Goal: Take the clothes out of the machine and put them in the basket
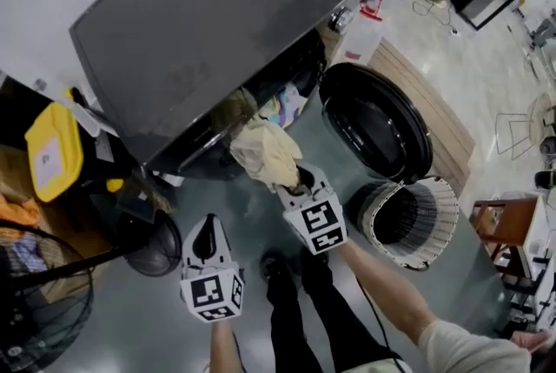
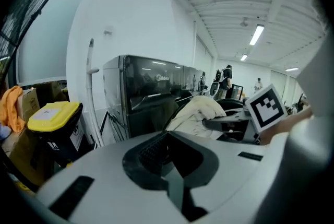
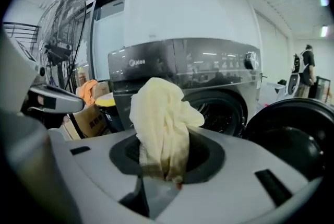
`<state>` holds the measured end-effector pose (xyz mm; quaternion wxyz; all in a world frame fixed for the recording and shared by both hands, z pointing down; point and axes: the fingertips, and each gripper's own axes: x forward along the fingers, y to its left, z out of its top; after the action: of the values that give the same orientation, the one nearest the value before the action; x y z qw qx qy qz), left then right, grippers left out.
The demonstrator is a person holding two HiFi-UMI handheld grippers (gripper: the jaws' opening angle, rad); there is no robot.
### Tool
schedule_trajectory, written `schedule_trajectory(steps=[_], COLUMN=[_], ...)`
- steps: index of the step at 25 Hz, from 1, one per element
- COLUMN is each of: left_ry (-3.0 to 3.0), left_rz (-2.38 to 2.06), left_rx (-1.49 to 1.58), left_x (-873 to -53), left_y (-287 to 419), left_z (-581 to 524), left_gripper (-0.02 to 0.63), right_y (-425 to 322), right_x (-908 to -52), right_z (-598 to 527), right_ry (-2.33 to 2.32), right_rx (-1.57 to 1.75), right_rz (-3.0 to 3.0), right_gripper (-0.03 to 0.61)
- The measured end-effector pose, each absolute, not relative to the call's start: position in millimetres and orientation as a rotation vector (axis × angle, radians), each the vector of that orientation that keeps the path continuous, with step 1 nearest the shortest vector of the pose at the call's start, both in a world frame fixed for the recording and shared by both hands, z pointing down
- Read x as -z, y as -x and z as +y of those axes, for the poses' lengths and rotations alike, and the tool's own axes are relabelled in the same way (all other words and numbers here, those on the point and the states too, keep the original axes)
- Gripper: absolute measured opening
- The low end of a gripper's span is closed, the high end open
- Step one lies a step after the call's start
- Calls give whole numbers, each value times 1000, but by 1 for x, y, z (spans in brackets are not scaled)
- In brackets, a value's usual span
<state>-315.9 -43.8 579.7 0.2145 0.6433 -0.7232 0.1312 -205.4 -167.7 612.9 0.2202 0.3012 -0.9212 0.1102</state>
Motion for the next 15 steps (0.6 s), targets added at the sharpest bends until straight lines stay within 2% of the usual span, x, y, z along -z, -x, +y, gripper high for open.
schedule_trajectory(steps=[15], left_ry=[-1867], left_rz=[-2074], left_rx=[-288], left_x=[-422], left_y=[299], left_z=[-67], left_gripper=[20], right_y=[143], right_x=[-439], right_z=[-147], right_ry=[-964], right_rx=[-282], right_rz=[-2576], right_gripper=[155])
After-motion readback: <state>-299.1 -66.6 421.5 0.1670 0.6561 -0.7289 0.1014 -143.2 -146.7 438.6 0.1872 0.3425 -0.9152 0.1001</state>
